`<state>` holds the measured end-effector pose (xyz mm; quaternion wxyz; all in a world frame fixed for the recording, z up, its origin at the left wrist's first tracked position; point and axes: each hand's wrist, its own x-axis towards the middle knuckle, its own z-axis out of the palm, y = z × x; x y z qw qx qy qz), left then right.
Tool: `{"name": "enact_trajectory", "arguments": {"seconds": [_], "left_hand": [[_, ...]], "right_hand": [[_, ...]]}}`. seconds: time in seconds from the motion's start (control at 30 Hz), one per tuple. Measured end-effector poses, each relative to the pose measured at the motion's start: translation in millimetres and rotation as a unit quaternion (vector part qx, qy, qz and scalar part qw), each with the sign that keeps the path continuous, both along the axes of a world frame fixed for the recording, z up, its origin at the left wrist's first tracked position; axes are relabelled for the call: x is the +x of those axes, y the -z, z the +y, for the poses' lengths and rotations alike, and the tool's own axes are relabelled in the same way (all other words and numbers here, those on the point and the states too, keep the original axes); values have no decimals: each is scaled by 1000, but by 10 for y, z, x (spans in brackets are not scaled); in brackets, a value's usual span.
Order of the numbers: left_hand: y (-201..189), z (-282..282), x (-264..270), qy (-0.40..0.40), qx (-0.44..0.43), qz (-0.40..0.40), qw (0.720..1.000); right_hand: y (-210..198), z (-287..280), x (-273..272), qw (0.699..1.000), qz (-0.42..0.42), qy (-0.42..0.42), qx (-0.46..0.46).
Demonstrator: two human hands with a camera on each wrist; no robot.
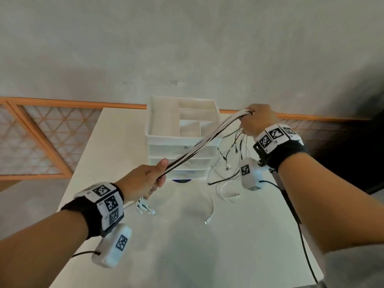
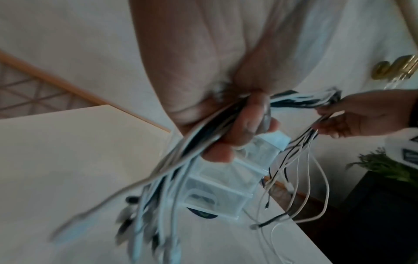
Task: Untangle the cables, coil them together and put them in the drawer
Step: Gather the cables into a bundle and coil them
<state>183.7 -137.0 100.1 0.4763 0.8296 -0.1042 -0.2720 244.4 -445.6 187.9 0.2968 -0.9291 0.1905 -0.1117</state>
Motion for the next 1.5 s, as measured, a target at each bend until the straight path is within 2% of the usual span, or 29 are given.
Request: {"name": "enact_trajectory", "arguments": {"seconds": [0.07,0.17,0.27,0.37,0.5,0.6,0.73,0.8,0.87,0.93,0.97,1.03,1.07,1.13,1.2,1.27,1.3,1.33,1.4,1.5], "left_hand": [[22,8,54,-15,19,-4,1000],[10,30,157,-32,28,-33,999],[-101,42,312,-29,37,-116,992],[-252,37,443,-30,69,-181,980],[-272,24,482,-40,114,-188,975],[-200,22,450,-34,140,-171,975],[-32,-5,363,6,172,-144,975],[87,0,303,32,184,-129,974],[193,2,236,57,202,-114,971],[270,-20,168,60,213,-102,970],[285,-50,147,57,215,-97,970],[299,-106,99,59,219,-87,970],[291,-138,76,61,221,-84,970],[268,-207,17,67,216,-85,970],[204,-293,-65,79,201,-95,972],[137,-372,-145,86,170,-109,975],[112,-395,-180,82,147,-112,979],[100,-395,-212,73,121,-110,984],[128,-314,-277,58,82,-84,991],[314,-36,-394,73,86,-38,993]], "right_hand": [[-93,-65,125,996,-61,18,65],[-251,-191,313,971,-149,48,180],[-382,-232,412,936,-252,42,242],[-388,-221,429,886,-317,23,337],[13,-279,323,862,-266,34,430],[584,-380,152,850,-180,95,485],[1514,-547,-227,890,-38,135,434],[1834,-625,-439,912,40,142,381],[1970,-672,-645,933,148,124,304],[1984,-683,-830,940,268,81,194],[1941,-670,-886,942,302,64,131],[1805,-578,-968,955,289,44,39],[1722,-508,-987,966,253,34,32],[1537,-276,-1052,982,168,-33,80],[1341,85,-1168,973,134,-143,121],[1258,473,-1272,955,146,-242,87],[1261,634,-1298,954,141,-260,55],[1274,754,-1309,960,128,-247,39],[1348,825,-1324,972,88,-208,72],[1412,834,-1394,976,57,-160,139]]}}
